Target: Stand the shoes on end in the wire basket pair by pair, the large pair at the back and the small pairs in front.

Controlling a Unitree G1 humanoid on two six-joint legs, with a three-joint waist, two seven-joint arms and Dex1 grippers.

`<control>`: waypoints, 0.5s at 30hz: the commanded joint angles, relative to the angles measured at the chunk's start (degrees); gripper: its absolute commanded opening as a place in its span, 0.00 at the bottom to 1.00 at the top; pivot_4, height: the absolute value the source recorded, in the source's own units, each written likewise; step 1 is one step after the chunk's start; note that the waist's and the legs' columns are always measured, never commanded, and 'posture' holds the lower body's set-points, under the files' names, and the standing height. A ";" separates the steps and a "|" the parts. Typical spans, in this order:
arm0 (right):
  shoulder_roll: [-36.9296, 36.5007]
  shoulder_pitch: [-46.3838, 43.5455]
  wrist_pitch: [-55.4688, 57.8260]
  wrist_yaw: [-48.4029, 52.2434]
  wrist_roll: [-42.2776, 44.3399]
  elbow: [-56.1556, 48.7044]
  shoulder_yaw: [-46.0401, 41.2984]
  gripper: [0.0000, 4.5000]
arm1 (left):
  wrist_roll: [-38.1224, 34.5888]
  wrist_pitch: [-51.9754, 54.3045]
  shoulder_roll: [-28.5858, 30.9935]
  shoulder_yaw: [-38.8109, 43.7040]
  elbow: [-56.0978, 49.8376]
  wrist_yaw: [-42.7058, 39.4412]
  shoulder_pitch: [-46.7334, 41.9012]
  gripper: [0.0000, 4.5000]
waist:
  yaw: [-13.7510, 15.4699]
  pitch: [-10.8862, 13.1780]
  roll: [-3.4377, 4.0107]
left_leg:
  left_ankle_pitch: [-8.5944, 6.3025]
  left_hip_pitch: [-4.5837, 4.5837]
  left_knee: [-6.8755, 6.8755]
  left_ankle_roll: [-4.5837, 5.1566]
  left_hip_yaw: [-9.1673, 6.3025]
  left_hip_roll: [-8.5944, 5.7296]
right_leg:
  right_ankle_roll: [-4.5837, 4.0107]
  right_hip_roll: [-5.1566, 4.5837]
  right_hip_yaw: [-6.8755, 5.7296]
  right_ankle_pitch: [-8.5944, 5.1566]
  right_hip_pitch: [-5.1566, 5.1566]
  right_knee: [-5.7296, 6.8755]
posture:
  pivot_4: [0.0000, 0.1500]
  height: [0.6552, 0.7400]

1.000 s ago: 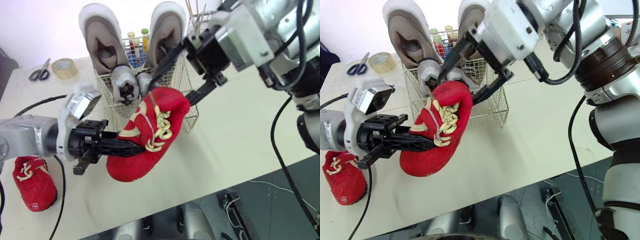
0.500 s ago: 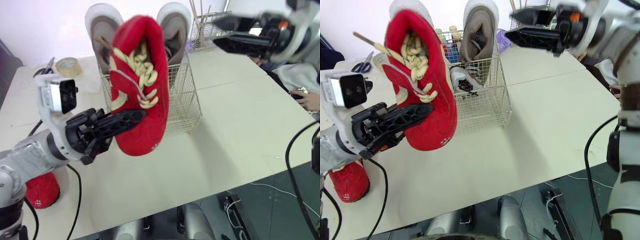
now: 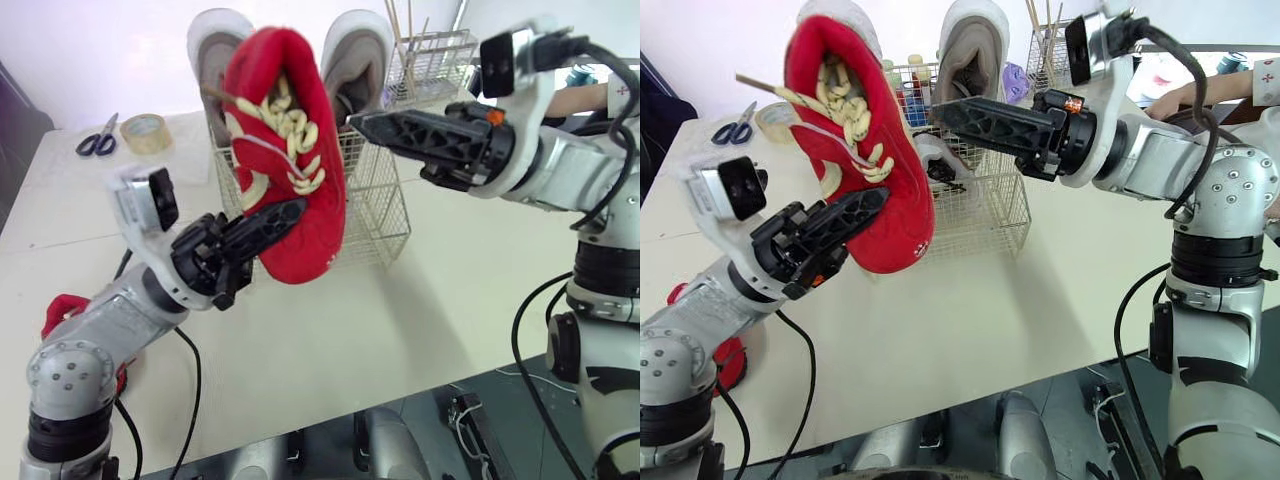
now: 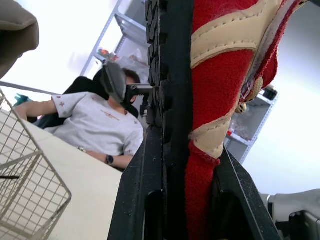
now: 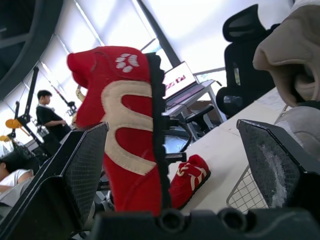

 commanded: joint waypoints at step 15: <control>3.17 -0.10 1.79 5.97 -4.55 -6.78 1.49 0.99 | 1.32 1.59 0.62 -1.98 2.31 -4.13 -5.45 0.06 | -0.05 0.00 0.00 | 0.01 -0.01 0.00 0.03 -0.12 0.00 | 0.00 -0.01 -0.12 0.00 0.04 -0.05 | 1.00 1.00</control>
